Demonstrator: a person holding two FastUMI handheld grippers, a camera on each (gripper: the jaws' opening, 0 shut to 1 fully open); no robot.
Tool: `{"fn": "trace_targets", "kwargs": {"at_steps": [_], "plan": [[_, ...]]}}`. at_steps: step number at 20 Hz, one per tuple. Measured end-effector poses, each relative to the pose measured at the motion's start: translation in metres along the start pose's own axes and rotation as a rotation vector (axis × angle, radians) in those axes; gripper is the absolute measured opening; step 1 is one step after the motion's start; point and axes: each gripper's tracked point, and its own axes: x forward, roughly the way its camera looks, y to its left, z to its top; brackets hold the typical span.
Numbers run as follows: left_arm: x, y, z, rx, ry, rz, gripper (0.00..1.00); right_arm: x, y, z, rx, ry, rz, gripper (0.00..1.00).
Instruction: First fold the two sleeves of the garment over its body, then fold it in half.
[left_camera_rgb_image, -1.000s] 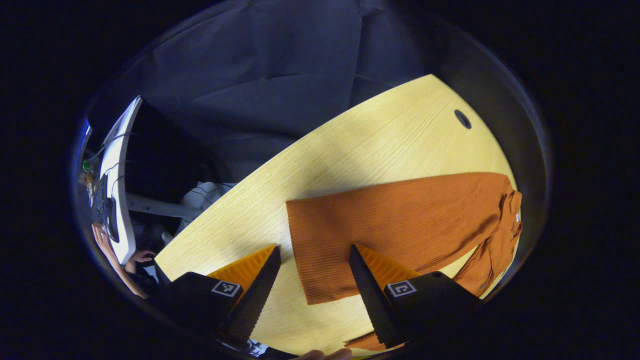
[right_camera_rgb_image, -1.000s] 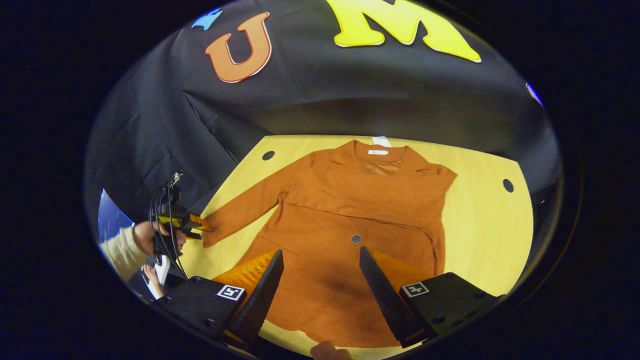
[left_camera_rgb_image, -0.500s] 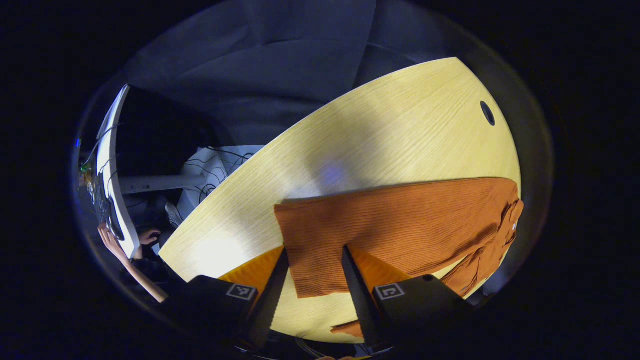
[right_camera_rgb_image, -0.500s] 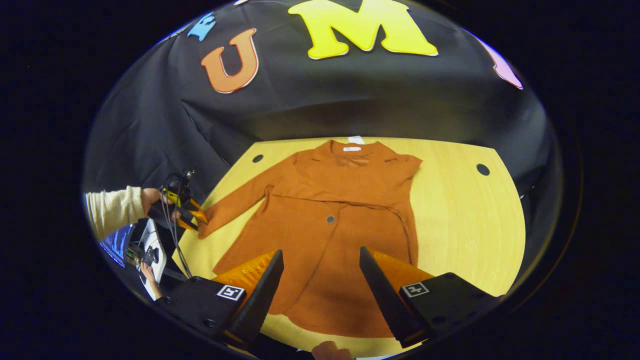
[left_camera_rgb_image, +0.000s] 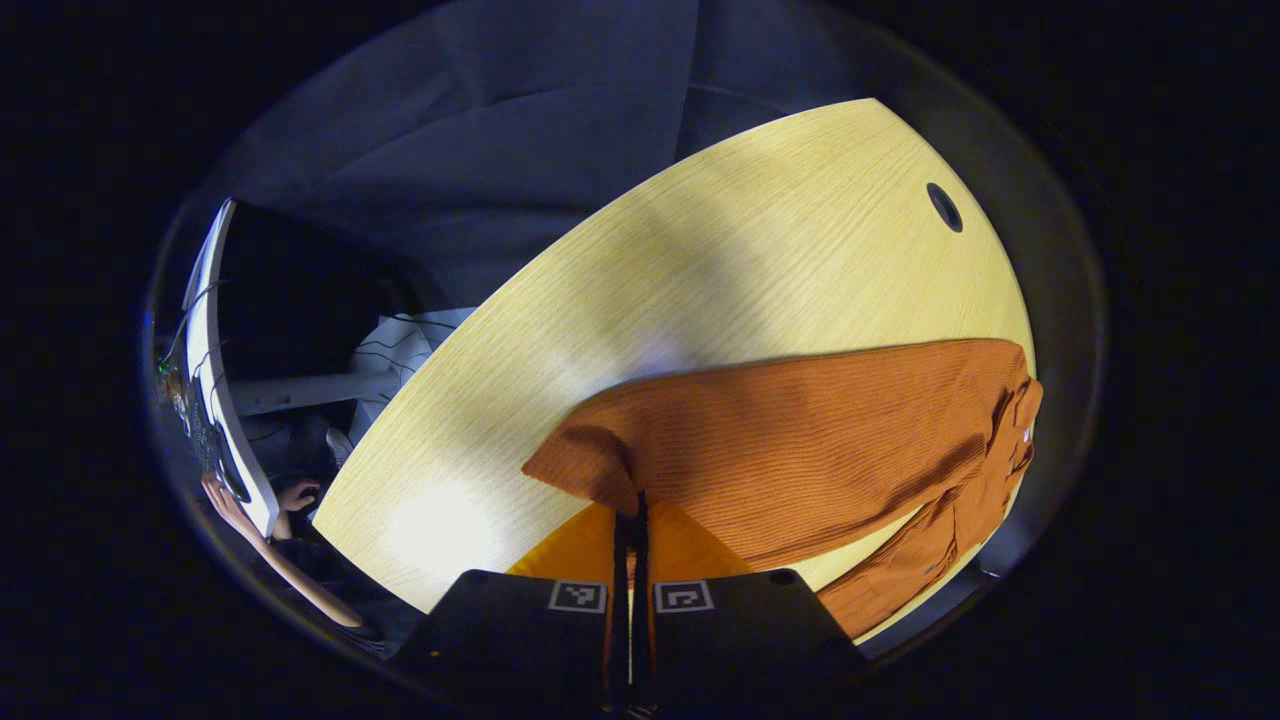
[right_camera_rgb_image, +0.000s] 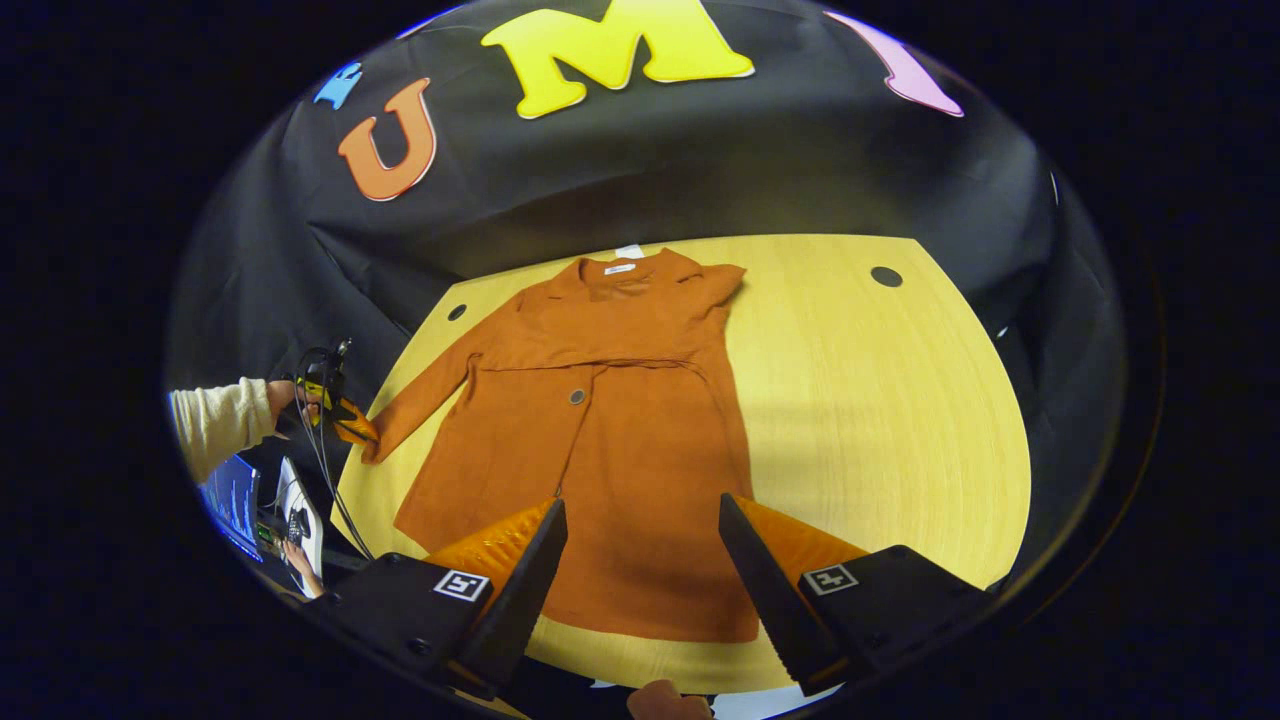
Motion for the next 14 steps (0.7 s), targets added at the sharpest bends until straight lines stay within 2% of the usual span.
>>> {"fn": "trace_targets", "kwargs": {"at_steps": [5, 9, 11, 14], "plan": [[-0.040, -0.057, 0.005, 0.110, -0.057, -0.028, 0.03, 0.001, -0.030, -0.014, 0.022, 0.031, -0.019, 0.97], [-0.080, -0.135, -0.007, 0.240, -0.104, -0.082, 0.03, 0.007, -0.045, -0.030, 0.056, 0.064, -0.004, 0.98], [-0.096, -0.181, -0.015, 0.311, -0.128, -0.099, 0.03, 0.008, -0.043, -0.038, 0.078, 0.087, 0.037, 0.97], [-0.112, -0.244, -0.038, 0.404, -0.151, -0.126, 0.03, 0.009, -0.050, -0.042, 0.066, 0.093, 0.042, 0.97]]}}
